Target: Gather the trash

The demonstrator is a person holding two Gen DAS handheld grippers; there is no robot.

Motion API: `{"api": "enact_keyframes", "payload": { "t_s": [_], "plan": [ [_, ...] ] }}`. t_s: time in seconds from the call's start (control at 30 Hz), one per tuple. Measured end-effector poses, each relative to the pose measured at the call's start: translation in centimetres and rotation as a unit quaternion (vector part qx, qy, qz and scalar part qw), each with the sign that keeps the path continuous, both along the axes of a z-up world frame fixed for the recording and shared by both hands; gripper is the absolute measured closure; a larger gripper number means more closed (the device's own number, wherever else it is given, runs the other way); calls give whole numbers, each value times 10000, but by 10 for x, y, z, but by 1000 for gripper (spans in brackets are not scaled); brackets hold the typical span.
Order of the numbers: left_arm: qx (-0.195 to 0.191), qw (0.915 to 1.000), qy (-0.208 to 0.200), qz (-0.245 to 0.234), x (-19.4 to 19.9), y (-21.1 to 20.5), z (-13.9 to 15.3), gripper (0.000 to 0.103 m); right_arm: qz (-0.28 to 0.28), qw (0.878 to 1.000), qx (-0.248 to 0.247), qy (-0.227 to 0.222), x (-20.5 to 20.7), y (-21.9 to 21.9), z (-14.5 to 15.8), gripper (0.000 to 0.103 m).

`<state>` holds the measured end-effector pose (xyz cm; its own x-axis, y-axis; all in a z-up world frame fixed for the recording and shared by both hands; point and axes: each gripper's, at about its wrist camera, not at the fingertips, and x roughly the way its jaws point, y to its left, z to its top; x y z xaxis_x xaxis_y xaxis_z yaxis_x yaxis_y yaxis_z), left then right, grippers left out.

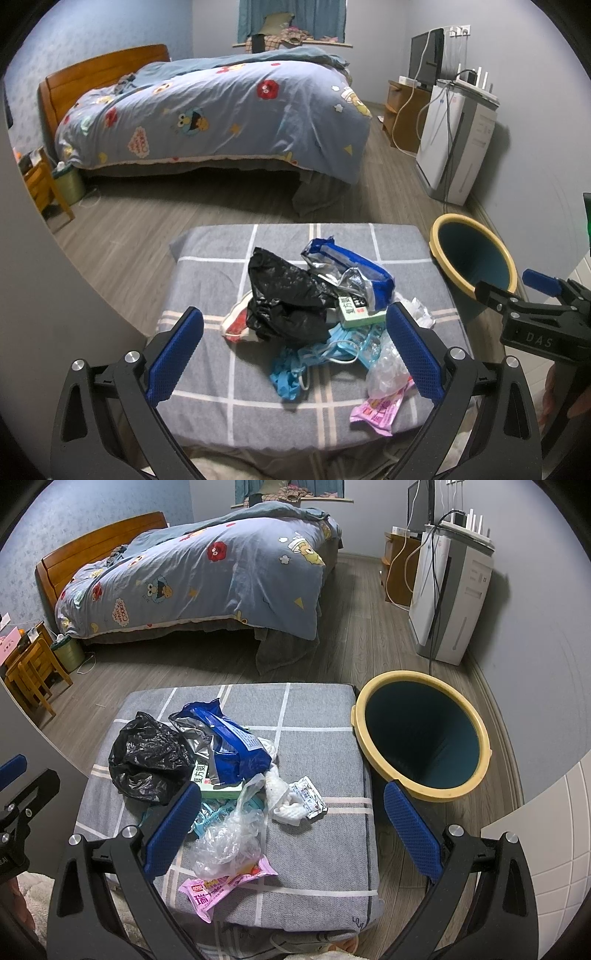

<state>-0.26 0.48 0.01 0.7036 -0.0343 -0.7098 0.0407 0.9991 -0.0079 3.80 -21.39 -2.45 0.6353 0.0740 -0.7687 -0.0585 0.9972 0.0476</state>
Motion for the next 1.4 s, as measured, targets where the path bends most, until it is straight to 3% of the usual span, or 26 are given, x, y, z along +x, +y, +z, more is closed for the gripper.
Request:
{"api": "enact_keyframes", "payload": {
  "t_s": [0.43, 0.7, 0.83, 0.93, 1.07, 1.13, 1.2, 1.4],
  "plan": [
    [-5, 10000, 6, 7, 1, 0, 0, 5, -22, 10000, -8, -7, 1, 0, 1, 6],
    [86, 9999, -119, 9, -12, -1, -3, 5, -297, 9989, 336, -109, -2, -14, 7, 6],
    [-114, 9994, -338, 38, -11, 7, 9, 5, -381, 9979, 468, -230, 2, -23, 16, 6],
    [97, 9991, -393, 144, 5, 15, 18, 5, -441, 9974, 469, -326, 12, -29, 22, 6],
    [168, 9988, -375, 250, 23, 28, 21, 5, -183, 9983, 402, -385, 29, -24, 27, 6],
    [109, 9991, -294, 283, 35, 36, 18, 5, 109, 9982, 571, -156, 42, -17, 24, 6],
    [-113, 9995, -107, 268, 48, 43, 8, 5, 312, 9984, 475, -12, 53, -7, 18, 6],
    [-263, 9986, 296, 350, 74, 57, -21, 5, 909, 9943, 340, 448, 93, 23, -13, 6]
  ]
}}
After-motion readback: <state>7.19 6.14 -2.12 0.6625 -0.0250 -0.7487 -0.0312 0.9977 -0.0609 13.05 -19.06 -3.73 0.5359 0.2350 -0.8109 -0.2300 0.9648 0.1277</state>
